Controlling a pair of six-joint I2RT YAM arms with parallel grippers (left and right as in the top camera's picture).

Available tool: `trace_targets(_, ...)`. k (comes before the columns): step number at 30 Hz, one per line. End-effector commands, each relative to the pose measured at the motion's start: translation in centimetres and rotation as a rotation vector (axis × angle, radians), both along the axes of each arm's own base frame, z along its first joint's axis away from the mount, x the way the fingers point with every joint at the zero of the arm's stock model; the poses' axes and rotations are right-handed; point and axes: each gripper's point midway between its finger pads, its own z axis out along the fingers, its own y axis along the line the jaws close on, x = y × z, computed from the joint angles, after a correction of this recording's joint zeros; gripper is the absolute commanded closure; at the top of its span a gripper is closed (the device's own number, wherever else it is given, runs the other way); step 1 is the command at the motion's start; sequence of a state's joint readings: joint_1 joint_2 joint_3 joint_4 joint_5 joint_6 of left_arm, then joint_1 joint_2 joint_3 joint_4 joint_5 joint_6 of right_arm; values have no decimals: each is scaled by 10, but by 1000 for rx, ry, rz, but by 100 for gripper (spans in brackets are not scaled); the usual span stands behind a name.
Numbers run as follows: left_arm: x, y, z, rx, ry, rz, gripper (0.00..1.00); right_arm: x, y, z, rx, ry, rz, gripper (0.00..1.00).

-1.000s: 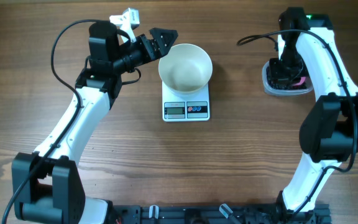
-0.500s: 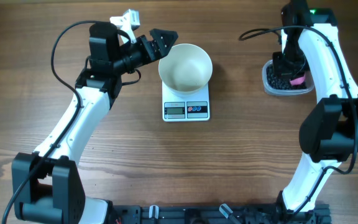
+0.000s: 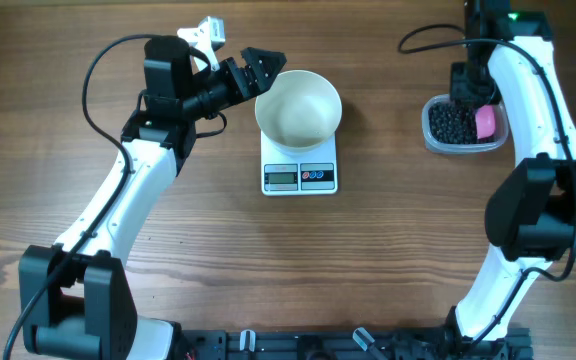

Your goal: Scoop item into bowl and weigh 150g on scale

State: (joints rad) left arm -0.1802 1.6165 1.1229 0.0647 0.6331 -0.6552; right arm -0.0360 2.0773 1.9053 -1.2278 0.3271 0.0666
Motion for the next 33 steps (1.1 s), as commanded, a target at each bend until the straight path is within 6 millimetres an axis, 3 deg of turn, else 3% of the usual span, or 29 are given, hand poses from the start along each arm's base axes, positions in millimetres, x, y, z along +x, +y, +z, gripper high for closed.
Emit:
trace_targets(1, -1, 3, 7, 11, -29, -4, 0, 0, -34, 0, -47, -12, -82, 89)
trace_targets(7, -1, 3, 7, 11, -29, -4, 0, 0, -39, -1, -33, -14, -91, 82)
trace_targets(10, -1, 3, 7, 11, -28, -4, 0, 2, -39, -1, -34, -21, -91, 63)
trace_targets(18, -1, 3, 6, 11, -25, -4, 0, 10, -40, 1, -36, -58, -92, 57)
trace_targets(20, -1, 3, 5, 12, -19, -4, 0, 14, -41, 2, -37, -75, -94, 49)
trace_targets(23, -2, 3, 4, 13, -13, -4, 0, 18, -25, -3, 52, -64, -2, 39)
trace_targets(26, -2, 3, 4, 13, -13, -4, 0, 15, -14, -7, 112, -50, 10, 38)
trace_targets(33, -4, 4, -1, 17, 12, -5, 0, 1, -20, -12, 111, 3, -8, 44)
